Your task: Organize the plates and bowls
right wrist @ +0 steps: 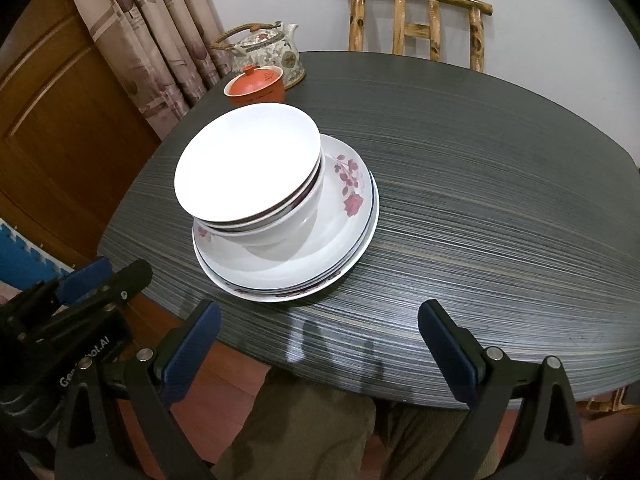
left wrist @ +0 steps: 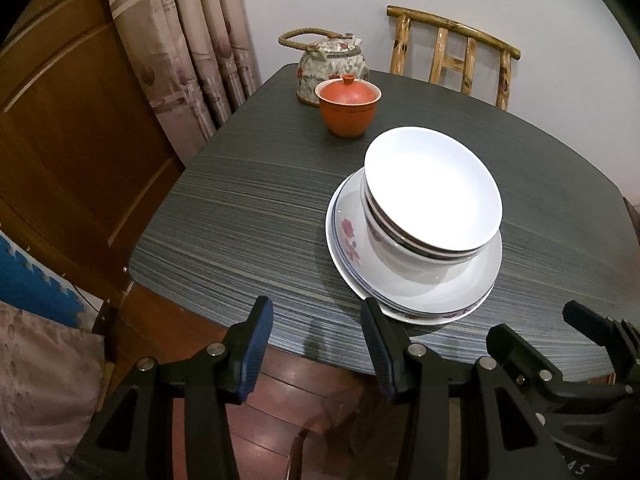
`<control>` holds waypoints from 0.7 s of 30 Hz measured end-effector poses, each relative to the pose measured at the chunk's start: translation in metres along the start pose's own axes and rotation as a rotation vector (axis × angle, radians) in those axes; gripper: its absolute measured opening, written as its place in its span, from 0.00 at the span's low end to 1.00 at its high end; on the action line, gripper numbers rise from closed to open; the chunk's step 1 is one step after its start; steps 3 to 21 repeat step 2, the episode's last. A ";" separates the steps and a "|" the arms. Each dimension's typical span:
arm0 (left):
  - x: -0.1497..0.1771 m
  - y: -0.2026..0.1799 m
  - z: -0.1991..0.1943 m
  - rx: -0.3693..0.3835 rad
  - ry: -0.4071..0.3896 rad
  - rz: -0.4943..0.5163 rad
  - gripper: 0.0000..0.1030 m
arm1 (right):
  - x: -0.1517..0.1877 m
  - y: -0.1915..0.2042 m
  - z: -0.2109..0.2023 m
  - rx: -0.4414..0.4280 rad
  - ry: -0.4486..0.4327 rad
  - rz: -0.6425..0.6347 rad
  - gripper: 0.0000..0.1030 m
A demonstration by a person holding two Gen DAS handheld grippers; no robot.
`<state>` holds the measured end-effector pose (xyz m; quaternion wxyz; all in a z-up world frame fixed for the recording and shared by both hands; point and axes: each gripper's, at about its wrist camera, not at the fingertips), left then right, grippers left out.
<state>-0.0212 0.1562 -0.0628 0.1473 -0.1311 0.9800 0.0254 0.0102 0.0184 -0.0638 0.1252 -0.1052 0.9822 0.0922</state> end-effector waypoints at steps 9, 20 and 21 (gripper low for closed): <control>-0.001 0.001 0.001 0.004 0.008 -0.001 0.45 | 0.000 0.001 0.000 0.000 0.002 -0.001 0.96; -0.001 0.001 0.001 0.004 0.008 -0.001 0.45 | 0.000 0.001 0.000 0.000 0.002 -0.001 0.96; -0.001 0.001 0.001 0.004 0.008 -0.001 0.45 | 0.000 0.001 0.000 0.000 0.002 -0.001 0.96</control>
Point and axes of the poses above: each gripper's, at about its wrist camera, not at the fingertips, and z roughly the way its jaws point, y to its left, x to its underside, and after that the axes turned 12 degrees about y, right-handed
